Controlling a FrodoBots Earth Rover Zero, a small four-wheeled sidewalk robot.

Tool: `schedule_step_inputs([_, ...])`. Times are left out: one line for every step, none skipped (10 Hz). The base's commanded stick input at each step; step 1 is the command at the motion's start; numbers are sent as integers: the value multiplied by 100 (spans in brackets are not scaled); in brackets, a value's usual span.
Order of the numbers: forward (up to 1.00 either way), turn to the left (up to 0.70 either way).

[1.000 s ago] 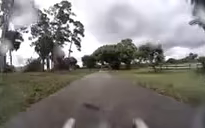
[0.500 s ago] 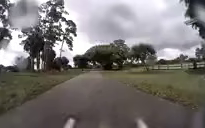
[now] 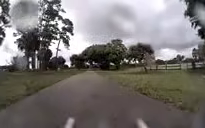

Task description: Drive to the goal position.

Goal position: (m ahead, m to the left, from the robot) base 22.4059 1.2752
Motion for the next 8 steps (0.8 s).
schedule_step_inputs([100,25])
schedule_step_inputs([100,40])
schedule_step_inputs([100,40])
schedule_step_inputs([100,40])
schedule_step_inputs([100,33])
schedule_step_inputs([100,0])
schedule_step_inputs([100,3])
schedule_step_inputs([100,6])
